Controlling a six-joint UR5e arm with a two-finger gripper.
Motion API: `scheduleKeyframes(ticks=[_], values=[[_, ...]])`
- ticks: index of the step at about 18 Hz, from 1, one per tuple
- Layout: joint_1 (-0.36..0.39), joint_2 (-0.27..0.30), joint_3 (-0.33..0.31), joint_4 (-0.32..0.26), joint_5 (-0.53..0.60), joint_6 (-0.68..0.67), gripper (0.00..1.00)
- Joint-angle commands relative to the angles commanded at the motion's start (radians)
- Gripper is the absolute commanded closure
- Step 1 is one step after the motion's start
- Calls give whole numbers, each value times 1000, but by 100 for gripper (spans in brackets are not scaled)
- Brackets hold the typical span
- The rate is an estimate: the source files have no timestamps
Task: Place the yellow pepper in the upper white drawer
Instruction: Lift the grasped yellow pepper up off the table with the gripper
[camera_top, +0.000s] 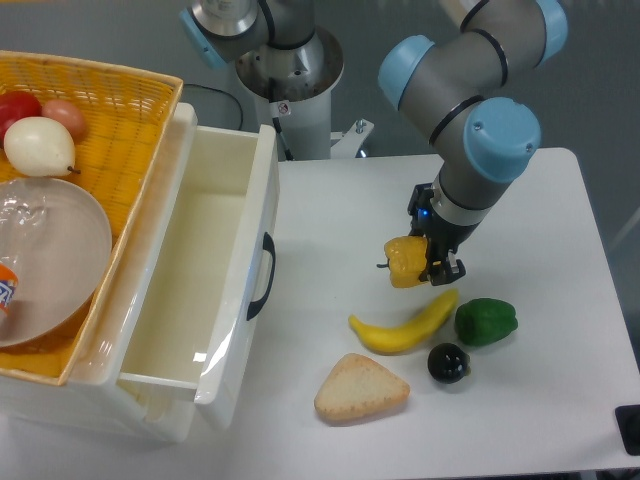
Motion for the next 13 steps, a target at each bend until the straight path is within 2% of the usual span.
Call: scheduleKeyframes(ticks=[5,10,13], values=[[-11,6,3,0,9,-138,100],[-8,24,6,-5,0,-161,100],[-21,40,3,-9,2,-260,100]])
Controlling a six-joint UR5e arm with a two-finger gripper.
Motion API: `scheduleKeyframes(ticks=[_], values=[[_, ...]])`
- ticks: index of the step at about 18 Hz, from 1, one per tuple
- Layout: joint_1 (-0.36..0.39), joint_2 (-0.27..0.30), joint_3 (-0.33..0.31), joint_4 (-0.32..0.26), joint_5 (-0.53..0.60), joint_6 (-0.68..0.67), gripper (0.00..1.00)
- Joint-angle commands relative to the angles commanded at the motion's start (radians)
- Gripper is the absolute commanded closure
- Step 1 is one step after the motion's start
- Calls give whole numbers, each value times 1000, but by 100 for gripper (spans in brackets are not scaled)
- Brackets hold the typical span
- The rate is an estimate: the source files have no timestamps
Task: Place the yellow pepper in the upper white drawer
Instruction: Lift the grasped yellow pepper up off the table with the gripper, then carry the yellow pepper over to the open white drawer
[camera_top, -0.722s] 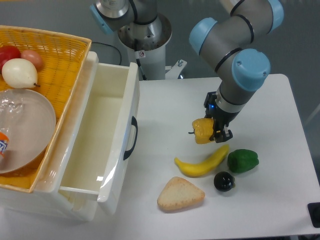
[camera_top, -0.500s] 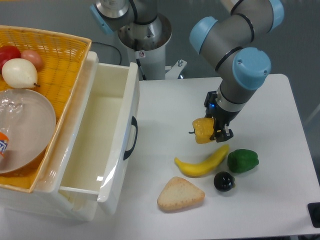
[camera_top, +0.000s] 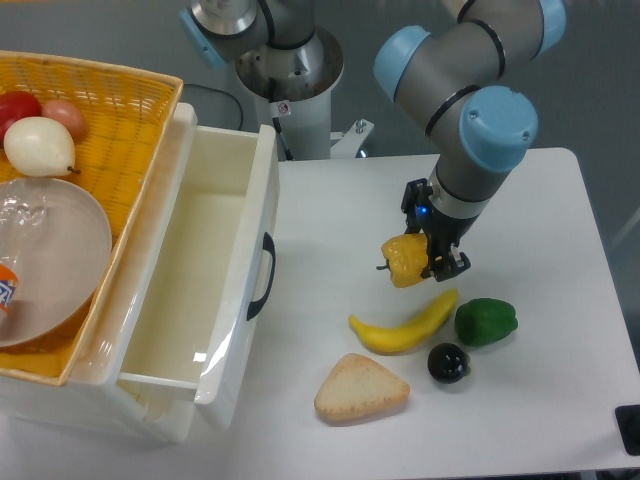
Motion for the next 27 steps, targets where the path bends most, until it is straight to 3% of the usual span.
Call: scheduleKeyframes(ticks=[6,11,13,21,24,27], values=[[-12,29,3,-34,-11,-65,100],[-14,63,-2,-45,-199,-226,100],[-23,71,-3,-52,-218,-238,100],[-54,204,-9,-135,-294,-393,100],[-78,227,-15,-141,-365,-519,100],[-101,261,-38,-146,-390,-546,100]])
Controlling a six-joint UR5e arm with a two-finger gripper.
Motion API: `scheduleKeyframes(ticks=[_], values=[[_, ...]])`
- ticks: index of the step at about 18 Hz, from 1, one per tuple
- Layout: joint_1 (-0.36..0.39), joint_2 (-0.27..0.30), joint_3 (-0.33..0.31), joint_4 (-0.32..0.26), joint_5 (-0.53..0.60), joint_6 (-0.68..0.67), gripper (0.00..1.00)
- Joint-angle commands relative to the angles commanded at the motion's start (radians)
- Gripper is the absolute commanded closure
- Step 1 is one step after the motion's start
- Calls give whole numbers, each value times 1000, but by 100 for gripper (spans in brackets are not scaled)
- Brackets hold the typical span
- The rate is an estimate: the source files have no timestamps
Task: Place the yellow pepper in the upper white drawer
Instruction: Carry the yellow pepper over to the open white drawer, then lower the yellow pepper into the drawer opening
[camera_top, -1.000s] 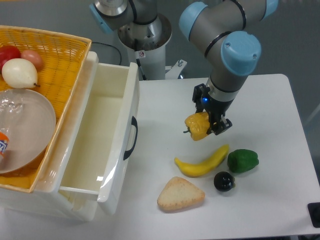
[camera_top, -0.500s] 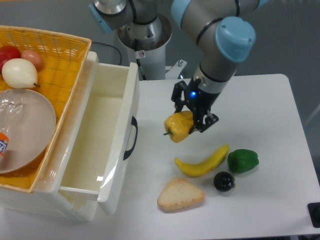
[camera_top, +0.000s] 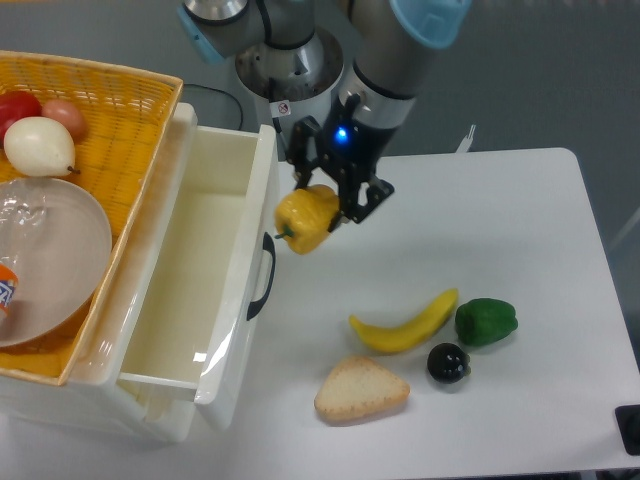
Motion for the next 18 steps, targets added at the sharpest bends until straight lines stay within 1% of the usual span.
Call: scheduleKeyframes(ticks=[1,3,10,18], values=[[-11,18,-17,-3,0,-3,100],[-15,29,-26,-5,-2,-8,100],[-75,32,-23,-3,-9,-86,100],[-89,26,-28,2,-6,-106,96]])
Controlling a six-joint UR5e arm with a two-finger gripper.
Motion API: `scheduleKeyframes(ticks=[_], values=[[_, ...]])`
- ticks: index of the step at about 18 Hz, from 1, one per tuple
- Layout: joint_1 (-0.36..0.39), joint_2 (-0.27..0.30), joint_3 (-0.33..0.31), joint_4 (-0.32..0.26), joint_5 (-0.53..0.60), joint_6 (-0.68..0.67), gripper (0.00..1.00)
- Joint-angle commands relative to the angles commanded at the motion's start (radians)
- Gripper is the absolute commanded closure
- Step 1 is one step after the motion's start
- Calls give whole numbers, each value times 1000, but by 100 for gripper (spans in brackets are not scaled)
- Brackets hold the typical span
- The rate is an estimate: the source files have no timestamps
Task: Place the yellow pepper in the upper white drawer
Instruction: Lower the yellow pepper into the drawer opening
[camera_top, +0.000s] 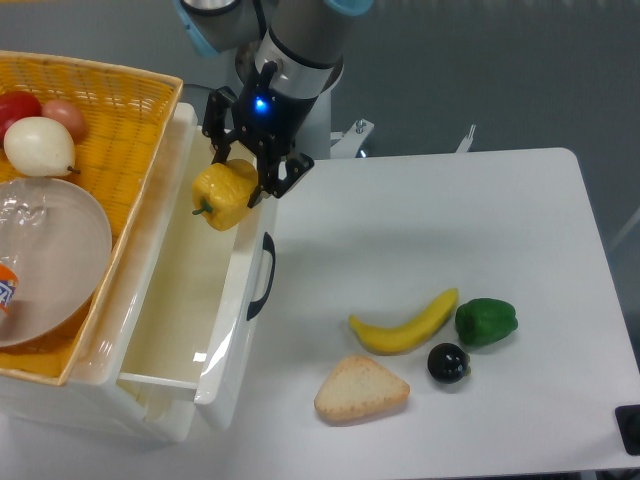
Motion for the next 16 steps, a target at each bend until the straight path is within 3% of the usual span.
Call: scheduleKeyframes(ticks=[16], values=[[-43,-38,-3,8,0,-3,86]])
